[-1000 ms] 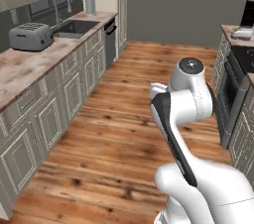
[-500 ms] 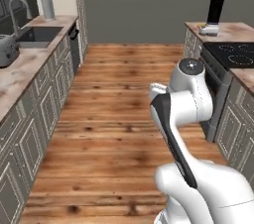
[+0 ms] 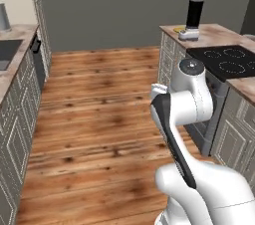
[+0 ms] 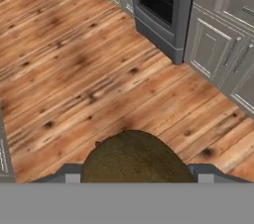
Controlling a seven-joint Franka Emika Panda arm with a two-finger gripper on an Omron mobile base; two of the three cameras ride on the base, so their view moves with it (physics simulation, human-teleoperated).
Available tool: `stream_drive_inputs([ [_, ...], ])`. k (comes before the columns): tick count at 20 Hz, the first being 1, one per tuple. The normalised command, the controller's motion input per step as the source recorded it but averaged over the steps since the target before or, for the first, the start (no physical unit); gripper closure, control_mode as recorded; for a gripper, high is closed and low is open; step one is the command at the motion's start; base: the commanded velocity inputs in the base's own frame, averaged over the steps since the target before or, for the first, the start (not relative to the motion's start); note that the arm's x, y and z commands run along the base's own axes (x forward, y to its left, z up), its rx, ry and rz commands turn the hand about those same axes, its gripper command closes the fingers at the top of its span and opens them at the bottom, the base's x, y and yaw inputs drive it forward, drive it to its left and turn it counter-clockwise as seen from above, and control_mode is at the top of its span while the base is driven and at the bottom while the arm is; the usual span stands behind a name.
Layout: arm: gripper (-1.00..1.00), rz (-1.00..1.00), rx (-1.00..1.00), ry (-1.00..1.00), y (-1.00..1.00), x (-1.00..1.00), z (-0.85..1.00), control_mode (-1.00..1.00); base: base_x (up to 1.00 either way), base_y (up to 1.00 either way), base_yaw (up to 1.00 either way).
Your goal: Pick the kiwi and mango from the fridge and place them on the plate next to the blender to make a fruit smoothie.
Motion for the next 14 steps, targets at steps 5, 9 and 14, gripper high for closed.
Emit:
stream_drive_inputs([
  [5,1.00,0.00,0.00,0.00,0.00,0.00,0.00,1.00,1.00,0.12,-0.32],
  [9,1.00,0.00,0.00,0.00,0.00,0.00,0.00,1.00,1.00,0.20,-0.31],
  [14,1.00,0.00,0.00,0.00,0.00,0.00,0.00,1.00,1.00,0.38,-0.29],
])
